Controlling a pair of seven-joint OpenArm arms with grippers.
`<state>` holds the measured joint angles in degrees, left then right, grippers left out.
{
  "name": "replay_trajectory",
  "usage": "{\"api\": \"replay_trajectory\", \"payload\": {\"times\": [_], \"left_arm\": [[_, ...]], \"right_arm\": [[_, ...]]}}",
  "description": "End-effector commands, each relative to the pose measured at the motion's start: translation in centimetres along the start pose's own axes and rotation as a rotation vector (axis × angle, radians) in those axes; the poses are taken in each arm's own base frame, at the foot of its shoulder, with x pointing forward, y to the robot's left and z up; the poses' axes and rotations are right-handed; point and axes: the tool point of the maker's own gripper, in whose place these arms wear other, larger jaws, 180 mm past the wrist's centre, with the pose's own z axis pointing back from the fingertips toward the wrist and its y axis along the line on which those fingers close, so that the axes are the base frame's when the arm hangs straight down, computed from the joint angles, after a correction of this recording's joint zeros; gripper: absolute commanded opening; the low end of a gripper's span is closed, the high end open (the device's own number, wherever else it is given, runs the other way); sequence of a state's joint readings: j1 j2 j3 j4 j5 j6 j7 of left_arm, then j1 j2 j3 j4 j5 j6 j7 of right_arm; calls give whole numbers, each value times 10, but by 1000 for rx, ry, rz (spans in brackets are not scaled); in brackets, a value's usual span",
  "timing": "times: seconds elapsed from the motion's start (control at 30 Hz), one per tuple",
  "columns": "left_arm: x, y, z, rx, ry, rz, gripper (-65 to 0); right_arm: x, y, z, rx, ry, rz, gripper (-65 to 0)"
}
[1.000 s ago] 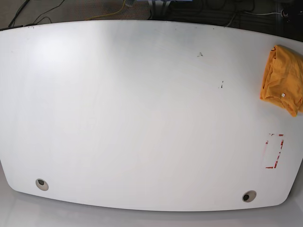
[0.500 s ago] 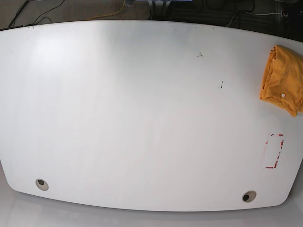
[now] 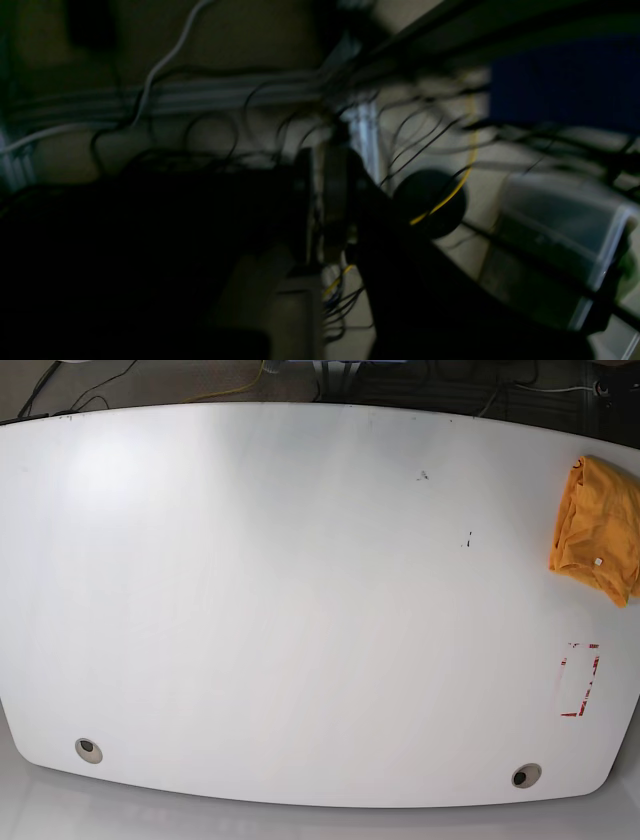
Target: Layout the t-shirt on the table in an organized manner, then fold the t-shirt properly
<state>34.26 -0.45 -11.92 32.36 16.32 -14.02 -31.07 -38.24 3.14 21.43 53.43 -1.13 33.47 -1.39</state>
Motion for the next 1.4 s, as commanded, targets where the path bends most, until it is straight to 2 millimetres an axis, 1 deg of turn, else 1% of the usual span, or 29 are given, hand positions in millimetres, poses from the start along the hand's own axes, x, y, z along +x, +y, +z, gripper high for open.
{"api": "replay_trajectory", "payload": {"times": [0.0, 0.1, 0.13, 0.2, 0.27, 0.33, 0.43, 0.5, 0.6, 0.73, 0.8, 0.93, 1.13, 1.17, 1.3, 1.37], "left_arm": [[-6, 12, 0, 30, 18, -34, -629], [-15, 16, -5, 37, 61, -52, -629], [-14, 17, -8, 37, 64, -55, -629], [-12, 26, -13, 46, 77, -65, -629], [-14, 31, -16, 48, 98, -60, -629], [-16, 32, -21, 46, 121, -46, -629], [-16, 32, -27, 43, 149, -27, -628], [-20, 41, -28, 60, 186, -28, -628], [-22, 49, -31, 79, 242, -31, -628], [-22, 48, -36, 80, 288, -26, -627], [-19, 49, -40, 81, 306, -27, -627], [-11, 50, -49, 82, 349, -25, -627], [-9, 49, -55, 80, 421, -22, -627], [-7, 44, -57, 74, 427, -19, -627], [-4, 40, -61, 68, 448, -17, -627], [-4, 39, -61, 67, 456, -17, -627]], "right_arm": [[-3, -1, -3, 7, 5, -13, -631], [2, -2, -11, 11, 8, -19, -631], [4, -2, -13, 11, 8, -20, -631], [8, 0, -18, 17, 7, -26, -631], [9, 0, -23, 21, 11, -35, -631], [15, -6, -27, 17, 15, -33, -631], [17, -10, -33, 18, 34, -50, -631], [19, -9, -40, 23, 44, -67, -631], [23, -17, -44, 17, 64, -63, -631], [27, -21, -53, -7, 95, -39, -631], [30, -23, -55, -23, 100, -25, -631], [47, -28, -62, -51, 87, 12, -631], [59, -31, -67, -83, 89, 60, -630], [60, -32, -67, -90, 91, 68, -630], [67, -33, -70, -105, 91, 94, -629], [63, -29, -72, -96, 116, 90, -629]]}}
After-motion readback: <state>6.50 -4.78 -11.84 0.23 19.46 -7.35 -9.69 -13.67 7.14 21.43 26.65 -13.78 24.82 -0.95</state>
